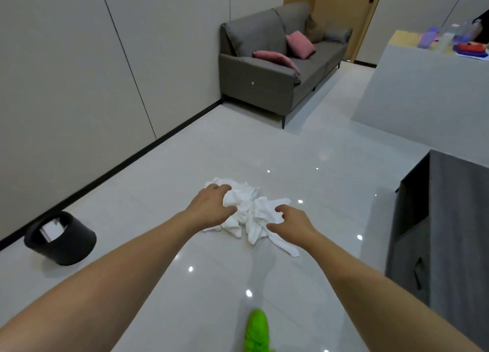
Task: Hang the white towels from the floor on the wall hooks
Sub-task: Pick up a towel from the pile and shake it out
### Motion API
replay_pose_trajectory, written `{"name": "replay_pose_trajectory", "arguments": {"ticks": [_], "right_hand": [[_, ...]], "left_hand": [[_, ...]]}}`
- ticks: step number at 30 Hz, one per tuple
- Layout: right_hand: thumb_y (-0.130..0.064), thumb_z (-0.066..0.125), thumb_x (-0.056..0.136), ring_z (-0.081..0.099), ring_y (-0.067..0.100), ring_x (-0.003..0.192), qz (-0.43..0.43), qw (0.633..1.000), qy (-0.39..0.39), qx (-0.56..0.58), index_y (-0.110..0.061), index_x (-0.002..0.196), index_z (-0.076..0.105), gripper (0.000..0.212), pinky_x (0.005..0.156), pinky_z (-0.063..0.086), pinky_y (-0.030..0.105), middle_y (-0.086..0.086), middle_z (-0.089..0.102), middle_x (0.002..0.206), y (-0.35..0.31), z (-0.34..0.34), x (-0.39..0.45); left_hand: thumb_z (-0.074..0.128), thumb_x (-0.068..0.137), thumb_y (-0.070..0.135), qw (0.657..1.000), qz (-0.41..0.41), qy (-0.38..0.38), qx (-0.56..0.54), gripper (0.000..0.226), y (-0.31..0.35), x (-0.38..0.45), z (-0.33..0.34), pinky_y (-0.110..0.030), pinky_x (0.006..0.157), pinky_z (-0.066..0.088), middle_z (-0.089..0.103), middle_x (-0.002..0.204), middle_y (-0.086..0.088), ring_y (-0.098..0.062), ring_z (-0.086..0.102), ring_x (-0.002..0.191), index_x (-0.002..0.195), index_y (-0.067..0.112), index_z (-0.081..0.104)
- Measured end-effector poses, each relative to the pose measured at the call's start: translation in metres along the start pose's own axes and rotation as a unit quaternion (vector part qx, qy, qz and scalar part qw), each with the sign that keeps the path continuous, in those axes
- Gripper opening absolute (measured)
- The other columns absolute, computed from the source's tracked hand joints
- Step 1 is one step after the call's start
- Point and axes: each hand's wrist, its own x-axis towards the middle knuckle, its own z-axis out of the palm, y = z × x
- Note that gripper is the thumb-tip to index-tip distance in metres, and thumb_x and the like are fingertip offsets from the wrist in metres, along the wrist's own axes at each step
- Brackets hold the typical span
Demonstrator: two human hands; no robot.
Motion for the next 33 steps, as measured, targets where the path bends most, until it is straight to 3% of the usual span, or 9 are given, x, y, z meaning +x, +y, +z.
{"name": "replay_pose_trajectory", "arguments": {"ticks": [6,15,19,23,29,33], "right_hand": [[-0.037,0.067,0.083,0.058,0.018,0.113,0.032,0.998,-0.045,0.018,-0.018,0.140,0.048,0.063,0.084,0.042,0.025,0.002,0.064,0.119,0.016,-0.018,0.092],[-0.037,0.066,0.088,0.058,0.020,0.114,0.089,0.990,-0.100,0.054,-0.017,0.140,0.049,0.059,0.090,0.046,0.027,0.005,0.062,0.123,0.027,-0.017,0.194],[-0.036,0.066,0.087,0.059,0.017,0.102,0.125,0.984,-0.103,0.067,-0.018,0.138,0.050,0.057,0.090,0.048,0.027,-0.003,0.058,0.104,0.031,-0.018,0.244],[-0.037,0.066,0.087,0.058,0.022,0.114,0.169,0.978,-0.103,0.063,-0.018,0.138,0.051,0.056,0.098,0.048,0.034,0.006,0.060,0.126,0.035,-0.021,0.295],[-0.034,0.068,0.086,0.060,0.022,0.110,0.259,0.953,-0.127,0.093,-0.016,0.134,0.054,0.053,0.093,0.051,0.035,0.006,0.062,0.123,0.042,-0.007,0.371],[-0.032,0.070,0.086,0.062,0.023,0.104,0.324,0.924,-0.130,0.156,-0.014,0.131,0.057,0.051,0.093,0.053,0.039,0.008,0.059,0.123,0.050,0.020,0.418]], "left_hand": [[0.057,0.089,0.047,0.998,-0.038,-0.039,-0.005,0.063,0.002,0.090,0.009,-0.033,0.100,0.039,0.040,0.146,-0.004,-0.023,0.041,0.131,0.146,0.027,0.037],[0.059,0.089,0.044,0.992,-0.053,-0.112,0.021,0.065,-0.013,0.197,0.025,-0.033,0.103,0.036,0.040,0.146,-0.007,-0.025,0.039,0.134,0.147,0.024,0.037],[0.059,0.088,0.043,0.989,-0.045,-0.143,0.018,0.063,-0.023,0.259,0.037,-0.031,0.096,0.037,0.045,0.139,-0.007,-0.026,0.044,0.128,0.145,0.024,0.040],[0.060,0.088,0.044,0.984,-0.044,-0.171,0.002,0.064,-0.033,0.325,0.047,-0.030,0.093,0.037,0.046,0.139,-0.007,-0.026,0.047,0.126,0.145,0.024,0.040],[0.058,0.090,0.043,0.974,-0.072,-0.211,-0.033,0.061,-0.060,0.408,0.073,-0.029,0.100,0.033,0.044,0.143,-0.008,-0.023,0.043,0.131,0.145,0.022,0.041],[0.061,0.090,0.043,0.961,-0.086,-0.261,-0.041,0.061,-0.084,0.452,0.102,-0.025,0.094,0.031,0.047,0.140,-0.009,-0.023,0.045,0.128,0.144,0.021,0.042]]}}
